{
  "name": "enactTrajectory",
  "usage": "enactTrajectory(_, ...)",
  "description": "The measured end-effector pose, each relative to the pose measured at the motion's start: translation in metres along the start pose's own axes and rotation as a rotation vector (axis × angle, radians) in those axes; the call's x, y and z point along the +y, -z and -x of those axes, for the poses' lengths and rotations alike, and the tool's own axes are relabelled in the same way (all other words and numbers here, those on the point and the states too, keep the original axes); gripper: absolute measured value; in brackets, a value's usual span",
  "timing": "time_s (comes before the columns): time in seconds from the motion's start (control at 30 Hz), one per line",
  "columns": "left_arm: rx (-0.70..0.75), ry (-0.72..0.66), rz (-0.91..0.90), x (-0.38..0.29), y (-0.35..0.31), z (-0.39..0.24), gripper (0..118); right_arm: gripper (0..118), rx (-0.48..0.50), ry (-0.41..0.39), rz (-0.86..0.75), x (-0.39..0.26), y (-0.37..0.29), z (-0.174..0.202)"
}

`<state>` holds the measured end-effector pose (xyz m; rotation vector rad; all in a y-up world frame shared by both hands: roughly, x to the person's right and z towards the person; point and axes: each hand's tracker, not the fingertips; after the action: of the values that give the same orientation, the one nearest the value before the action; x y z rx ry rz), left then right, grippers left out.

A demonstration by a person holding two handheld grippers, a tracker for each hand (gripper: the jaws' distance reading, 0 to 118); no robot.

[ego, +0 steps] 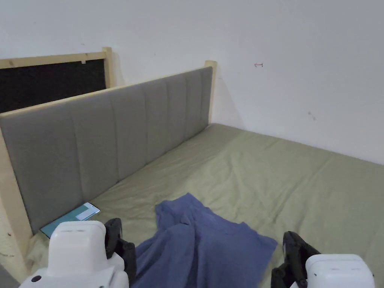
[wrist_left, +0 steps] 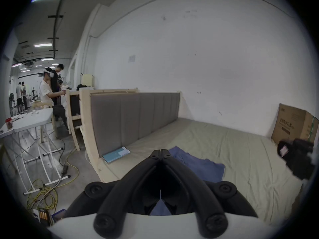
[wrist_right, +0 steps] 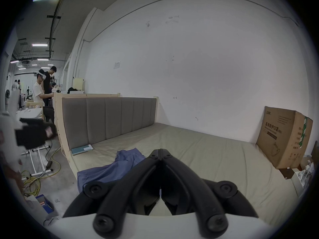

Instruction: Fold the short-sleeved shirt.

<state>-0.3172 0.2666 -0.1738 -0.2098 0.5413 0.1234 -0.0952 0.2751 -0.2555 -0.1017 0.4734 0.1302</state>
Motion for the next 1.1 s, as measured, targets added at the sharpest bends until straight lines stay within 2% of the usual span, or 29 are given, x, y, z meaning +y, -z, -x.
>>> enactTrajectory(0.07,-0.051,0.011,0.073,-0.016,0.036,-0.003,0,0,-0.008,-0.003,0.013,-0.003,0.006,0.001)
enactTrajectory(0.2,-0.116,0.046,0.386,-0.061,0.130,-0.013,0,0,-0.020,-0.020,0.031,-0.012,0.011,-0.001)
enactTrajectory(0.33,-0.204,0.070,0.540,-0.101,0.191,-0.024,0,0,-0.029,-0.024,0.061,-0.018,0.020,-0.005)
enactTrajectory(0.43,-0.159,0.180,0.597,-0.113,0.215,-0.036,1,0,-0.037,-0.034,0.064,-0.022,0.023,-0.009)
enactTrajectory(0.57,-0.197,0.143,0.604,-0.101,0.235,-0.043,105,0,-0.036,-0.029,0.068,-0.025,0.031,-0.012)
enactTrajectory(0.6,-0.212,0.109,0.581,-0.097,0.241,-0.046,109,0,-0.036,-0.032,0.071,-0.026,0.033,-0.011)
enactTrajectory(0.73,-0.200,0.097,0.593,-0.098,0.280,-0.064,109,0,-0.029,-0.039,0.106,-0.035,0.041,-0.010)
enactTrajectory(0.8,-0.184,0.105,0.669,-0.110,0.303,-0.076,109,0,-0.024,-0.039,0.127,-0.041,0.044,-0.011)
enactTrajectory(0.87,-0.201,0.105,0.730,-0.129,0.318,-0.086,101,0,-0.030,-0.044,0.146,-0.047,0.048,-0.013)
enactTrajectory(0.9,-0.202,0.114,0.793,-0.141,0.325,-0.091,102,0,-0.034,-0.044,0.164,-0.050,0.051,-0.015)
enactTrajectory(0.93,-0.139,0.174,0.782,-0.147,0.323,-0.095,102,0,-0.036,-0.038,0.174,-0.052,0.053,-0.017)
enactTrajectory(0.97,-0.161,0.175,0.693,-0.144,0.319,-0.097,97,0,-0.040,-0.032,0.183,-0.054,0.055,-0.020)
enactTrajectory(1.0,-0.165,0.168,0.730,-0.140,0.319,-0.097,87,0,-0.043,-0.023,0.194,-0.056,0.056,-0.023)
enactTrajectory(1.03,-0.177,0.153,0.726,-0.135,0.318,-0.092,72,0,-0.044,-0.011,0.201,-0.058,0.058,-0.026)
enactTrajectory(1.1,-0.153,0.110,0.702,-0.128,0.314,-0.081,1,0,-0.057,0.011,0.222,-0.062,0.061,-0.030)
